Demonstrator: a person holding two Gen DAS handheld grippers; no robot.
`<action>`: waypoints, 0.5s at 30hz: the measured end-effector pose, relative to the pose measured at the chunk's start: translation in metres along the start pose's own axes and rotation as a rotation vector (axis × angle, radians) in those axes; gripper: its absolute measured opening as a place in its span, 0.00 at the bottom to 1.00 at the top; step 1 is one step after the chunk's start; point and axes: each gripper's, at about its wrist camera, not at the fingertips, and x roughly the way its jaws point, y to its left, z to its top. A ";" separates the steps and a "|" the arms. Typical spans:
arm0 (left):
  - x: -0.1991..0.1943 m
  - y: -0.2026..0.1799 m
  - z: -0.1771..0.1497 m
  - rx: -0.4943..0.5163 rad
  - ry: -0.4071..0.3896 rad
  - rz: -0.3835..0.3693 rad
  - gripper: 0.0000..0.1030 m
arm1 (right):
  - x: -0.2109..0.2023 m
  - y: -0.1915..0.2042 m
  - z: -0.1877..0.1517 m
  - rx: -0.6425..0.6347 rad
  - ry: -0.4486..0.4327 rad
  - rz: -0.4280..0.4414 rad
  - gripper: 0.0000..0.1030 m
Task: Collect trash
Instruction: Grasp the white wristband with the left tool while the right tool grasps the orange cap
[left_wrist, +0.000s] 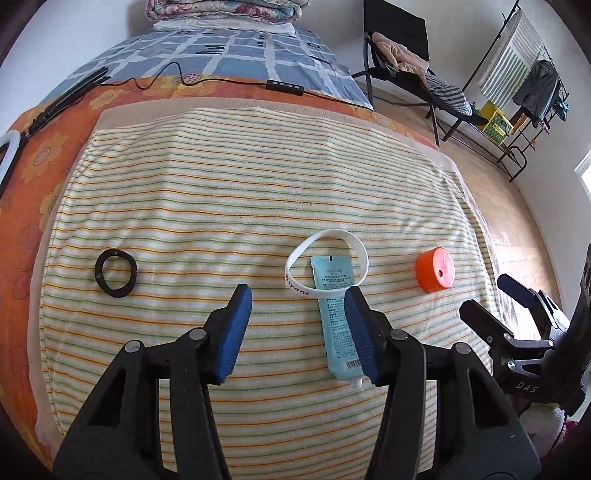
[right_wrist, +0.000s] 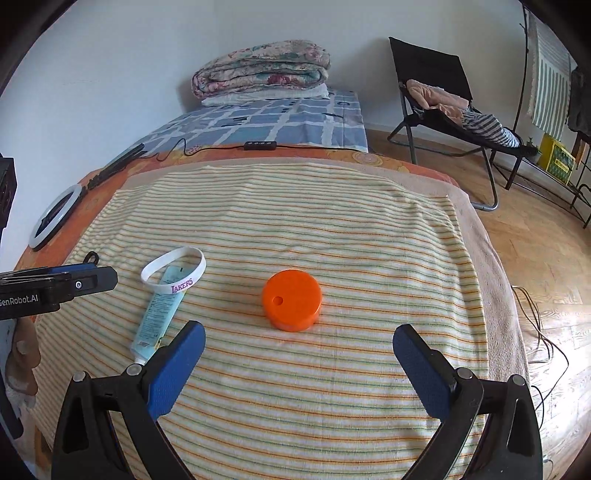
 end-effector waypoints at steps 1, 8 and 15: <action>0.005 0.001 0.003 -0.010 0.009 -0.006 0.45 | 0.005 -0.002 0.001 0.011 0.007 0.003 0.99; 0.030 0.002 0.015 -0.003 0.039 0.005 0.33 | 0.032 -0.010 0.008 0.064 0.040 0.028 0.97; 0.047 0.000 0.015 0.025 0.054 0.046 0.21 | 0.042 -0.006 0.013 0.043 0.033 0.029 0.94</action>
